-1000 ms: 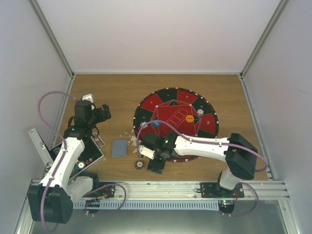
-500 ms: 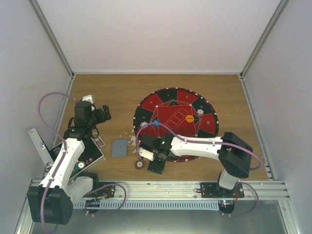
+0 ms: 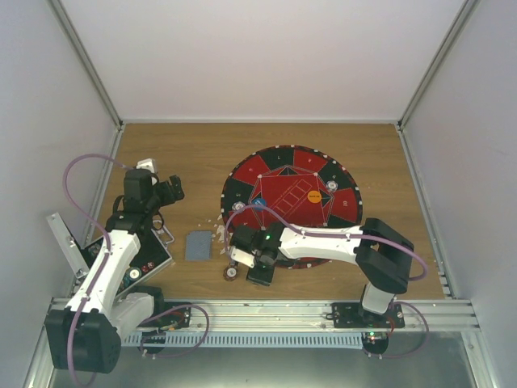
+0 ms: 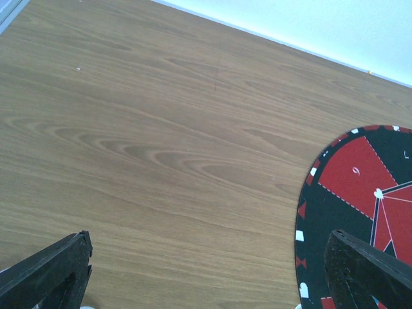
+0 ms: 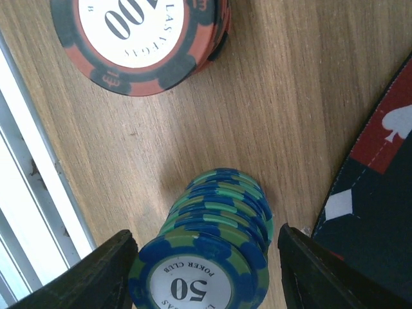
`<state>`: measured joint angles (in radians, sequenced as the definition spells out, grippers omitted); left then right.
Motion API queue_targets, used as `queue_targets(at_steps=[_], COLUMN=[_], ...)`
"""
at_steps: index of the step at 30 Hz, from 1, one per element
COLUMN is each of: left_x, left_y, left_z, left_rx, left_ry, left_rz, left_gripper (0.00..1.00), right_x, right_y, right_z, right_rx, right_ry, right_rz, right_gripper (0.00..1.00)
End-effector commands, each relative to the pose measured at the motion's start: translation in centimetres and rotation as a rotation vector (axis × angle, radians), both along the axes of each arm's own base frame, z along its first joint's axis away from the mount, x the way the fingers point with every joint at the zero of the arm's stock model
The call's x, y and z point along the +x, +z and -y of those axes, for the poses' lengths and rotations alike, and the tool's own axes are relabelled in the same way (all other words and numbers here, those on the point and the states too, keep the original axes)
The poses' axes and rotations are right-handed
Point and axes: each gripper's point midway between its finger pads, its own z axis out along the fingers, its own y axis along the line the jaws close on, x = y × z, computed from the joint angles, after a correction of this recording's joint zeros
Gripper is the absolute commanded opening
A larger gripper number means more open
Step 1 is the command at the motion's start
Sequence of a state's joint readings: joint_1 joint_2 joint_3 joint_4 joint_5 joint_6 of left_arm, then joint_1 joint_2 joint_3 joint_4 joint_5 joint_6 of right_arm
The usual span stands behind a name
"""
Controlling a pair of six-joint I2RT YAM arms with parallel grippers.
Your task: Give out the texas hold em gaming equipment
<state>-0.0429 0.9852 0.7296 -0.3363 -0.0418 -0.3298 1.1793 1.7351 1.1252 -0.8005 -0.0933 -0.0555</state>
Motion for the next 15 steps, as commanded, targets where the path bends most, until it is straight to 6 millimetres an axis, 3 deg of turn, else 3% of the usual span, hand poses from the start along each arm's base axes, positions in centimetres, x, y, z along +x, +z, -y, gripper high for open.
queue_targets(at_steps=[1, 15], left_x=[-0.20, -0.28], left_y=[0.22, 0.26], left_z=[0.03, -0.04], left_rx=[-0.004, 0.000], left_ry=[-0.003, 0.001], left_rz=[0.018, 0.020], left_gripper=[0.99, 0.99], right_x=[-0.36, -0.24], right_y=[-0.14, -0.38], right_z=[0.07, 0.05], right_rx=[-0.016, -0.030], right_ry=[0.017, 0.016], right_rz=[0.003, 0.009], right_gripper=[0.59, 0.41])
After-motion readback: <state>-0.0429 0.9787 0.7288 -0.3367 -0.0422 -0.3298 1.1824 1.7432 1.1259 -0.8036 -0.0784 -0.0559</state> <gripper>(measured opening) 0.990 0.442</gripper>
